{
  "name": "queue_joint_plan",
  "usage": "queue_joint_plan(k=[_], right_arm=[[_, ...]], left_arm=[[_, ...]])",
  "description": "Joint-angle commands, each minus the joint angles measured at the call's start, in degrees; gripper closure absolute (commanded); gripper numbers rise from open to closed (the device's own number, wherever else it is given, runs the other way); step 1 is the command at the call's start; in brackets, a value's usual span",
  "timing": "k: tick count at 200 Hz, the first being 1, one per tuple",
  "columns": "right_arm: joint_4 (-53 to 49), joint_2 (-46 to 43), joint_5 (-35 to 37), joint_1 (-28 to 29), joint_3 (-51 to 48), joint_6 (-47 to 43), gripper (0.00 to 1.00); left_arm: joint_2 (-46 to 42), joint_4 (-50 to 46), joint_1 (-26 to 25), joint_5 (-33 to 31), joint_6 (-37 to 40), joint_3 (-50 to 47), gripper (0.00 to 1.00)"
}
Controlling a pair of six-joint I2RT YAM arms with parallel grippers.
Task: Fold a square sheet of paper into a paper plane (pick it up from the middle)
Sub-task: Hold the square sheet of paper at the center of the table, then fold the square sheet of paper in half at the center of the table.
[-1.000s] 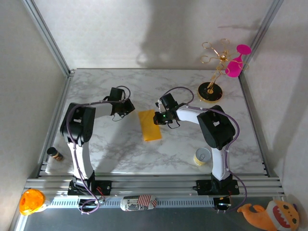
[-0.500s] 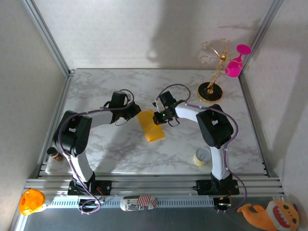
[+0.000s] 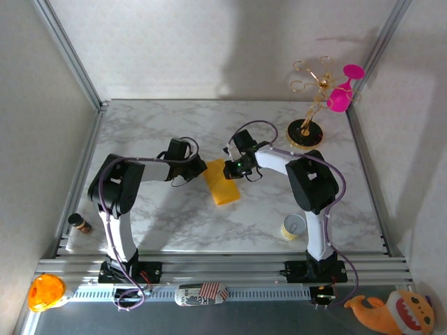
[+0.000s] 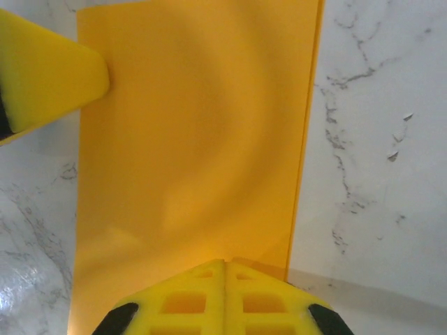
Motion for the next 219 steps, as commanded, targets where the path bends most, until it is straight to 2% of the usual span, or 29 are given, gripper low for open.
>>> queue_joint_plan(k=[1,27,51,111,145,219], right_arm=[[2.4,-5.4,-2.6,0.0,-0.2,6.7,0.95],[6.7,-7.8,-3.6,1.3,-3.4,12.9,0.96],[7.5,-6.4,-4.8,3.4,-3.5,15.4,0.98],[8.2,-0.6,-6.8,7.9,-1.4,17.2,1.00],[7.5,1.8,-7.3,8.6,-0.6,17.2,1.00],[4.8,0.6,-6.7,8.9,-5.6,15.0,1.00]], left_arm=[[1.7,-2.7,-0.5,-2.8,0.6,0.4,0.96],[1.8,-3.0,-0.7,-3.1,0.9,0.4,0.96],[2.1,-3.2,-0.9,-3.4,0.7,0.4,0.97],[2.0,-3.6,-0.9,-4.4,0.4,0.0,0.97],[1.9,-3.6,-0.9,-4.6,0.2,-0.4,0.97],[2.3,-4.3,-0.9,-5.9,0.1,-0.3,0.98]])
